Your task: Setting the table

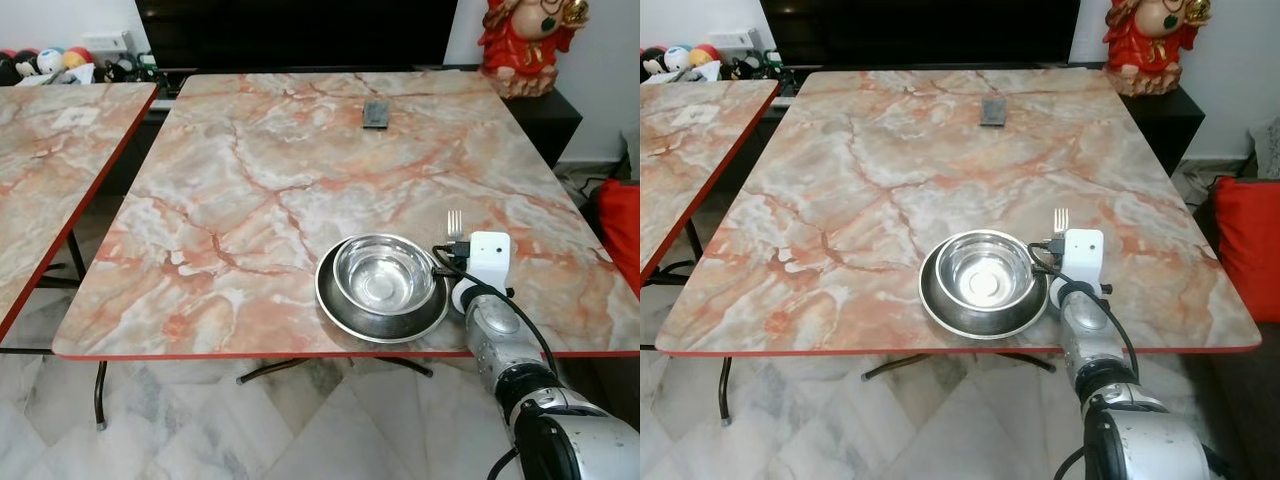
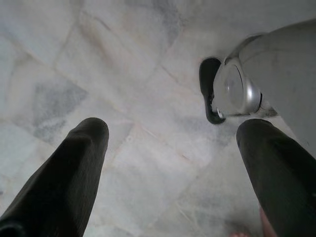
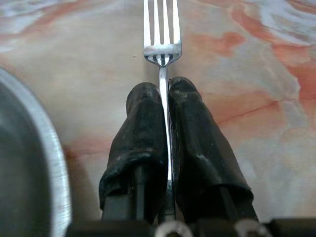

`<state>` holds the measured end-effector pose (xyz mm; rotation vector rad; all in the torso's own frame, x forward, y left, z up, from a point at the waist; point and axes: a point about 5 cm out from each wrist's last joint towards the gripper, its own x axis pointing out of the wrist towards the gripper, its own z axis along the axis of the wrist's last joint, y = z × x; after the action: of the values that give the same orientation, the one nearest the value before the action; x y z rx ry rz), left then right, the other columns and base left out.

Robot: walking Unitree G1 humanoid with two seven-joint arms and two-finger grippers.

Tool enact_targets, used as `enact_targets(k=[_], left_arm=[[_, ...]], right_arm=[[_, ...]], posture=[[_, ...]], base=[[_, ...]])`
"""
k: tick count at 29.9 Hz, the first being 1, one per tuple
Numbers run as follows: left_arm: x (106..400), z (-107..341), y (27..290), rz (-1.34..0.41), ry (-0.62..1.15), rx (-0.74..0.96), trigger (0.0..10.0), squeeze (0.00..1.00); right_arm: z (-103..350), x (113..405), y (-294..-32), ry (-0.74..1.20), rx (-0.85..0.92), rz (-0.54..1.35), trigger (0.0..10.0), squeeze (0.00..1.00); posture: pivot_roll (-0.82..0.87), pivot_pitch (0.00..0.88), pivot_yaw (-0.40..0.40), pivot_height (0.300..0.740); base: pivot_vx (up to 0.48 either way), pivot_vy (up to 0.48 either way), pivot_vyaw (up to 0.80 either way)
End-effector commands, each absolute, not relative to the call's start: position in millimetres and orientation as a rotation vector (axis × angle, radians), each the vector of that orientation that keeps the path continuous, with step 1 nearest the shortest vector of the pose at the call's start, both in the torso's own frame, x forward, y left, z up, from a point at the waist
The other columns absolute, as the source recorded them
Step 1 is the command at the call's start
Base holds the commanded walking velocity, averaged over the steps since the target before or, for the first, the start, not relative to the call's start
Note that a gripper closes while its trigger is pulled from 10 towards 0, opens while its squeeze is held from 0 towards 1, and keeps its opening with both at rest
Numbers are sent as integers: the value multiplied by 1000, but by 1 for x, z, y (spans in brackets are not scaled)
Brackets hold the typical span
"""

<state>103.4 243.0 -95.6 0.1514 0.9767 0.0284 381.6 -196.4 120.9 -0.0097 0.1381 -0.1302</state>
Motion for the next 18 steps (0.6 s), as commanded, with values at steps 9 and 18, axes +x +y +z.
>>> enact_targets(k=[9, 18], left_arm=[[168, -62, 249, 35, 664, 175, 10000, 0], [173, -55, 236, 2, 568, 174, 10000, 0]], right_arm=[[129, 384, -202, 98, -33, -138, 10000, 0], [131, 385, -201, 85, -19, -139, 10000, 0]], posture=[[141, 239, 28, 740], [143, 239, 28, 740]], base=[[0, 0, 0], [0, 0, 0]])
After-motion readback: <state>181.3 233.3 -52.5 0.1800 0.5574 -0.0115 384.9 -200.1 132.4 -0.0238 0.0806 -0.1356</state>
